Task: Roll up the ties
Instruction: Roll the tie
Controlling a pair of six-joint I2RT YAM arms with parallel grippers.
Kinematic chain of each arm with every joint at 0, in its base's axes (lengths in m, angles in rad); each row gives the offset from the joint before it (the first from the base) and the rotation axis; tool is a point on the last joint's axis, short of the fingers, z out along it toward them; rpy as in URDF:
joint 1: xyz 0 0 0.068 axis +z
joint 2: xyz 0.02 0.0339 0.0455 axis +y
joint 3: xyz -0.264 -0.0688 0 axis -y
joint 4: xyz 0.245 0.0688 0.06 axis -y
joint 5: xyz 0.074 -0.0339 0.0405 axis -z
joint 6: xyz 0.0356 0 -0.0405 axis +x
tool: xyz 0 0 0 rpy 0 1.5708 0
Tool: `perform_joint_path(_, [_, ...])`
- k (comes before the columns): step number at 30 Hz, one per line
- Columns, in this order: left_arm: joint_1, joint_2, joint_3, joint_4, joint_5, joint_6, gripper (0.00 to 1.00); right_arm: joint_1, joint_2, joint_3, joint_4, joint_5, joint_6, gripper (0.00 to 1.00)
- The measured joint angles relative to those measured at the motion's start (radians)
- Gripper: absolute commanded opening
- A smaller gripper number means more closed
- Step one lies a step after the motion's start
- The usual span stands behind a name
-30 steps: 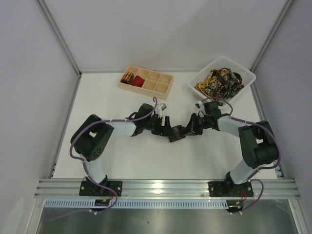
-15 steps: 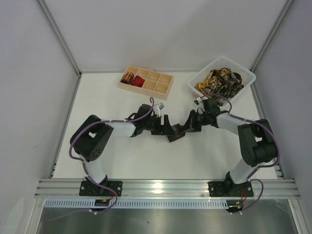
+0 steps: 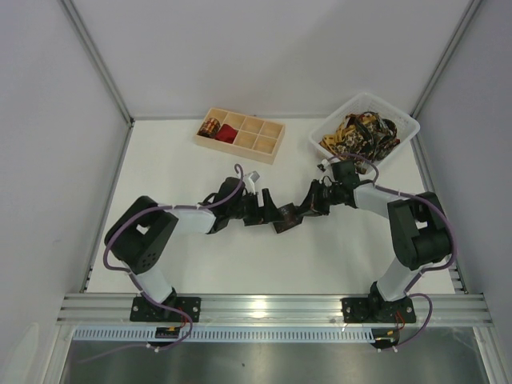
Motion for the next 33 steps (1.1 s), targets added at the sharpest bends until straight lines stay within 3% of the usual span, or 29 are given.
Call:
perform_joint_path(4, [-0.011, 0.0, -0.022, 0.068, -0.016, -0.042, 0.95, 0.003, 0.008, 0.007, 0.0, 0.0, 0.003, 0.01])
perform_joint_path(21, [-0.099, -0.006, -0.167, 0.321, -0.172, -0.147, 1.0, 0.01, 0.024, 0.04, -0.011, 0.0, 0.011, 0.01])
perform_joint_path(33, [-0.105, -0.003, -0.179, 0.412, -0.226, -0.16, 0.99, -0.011, 0.024, 0.097, -0.047, 0.005, 0.011, 0.01])
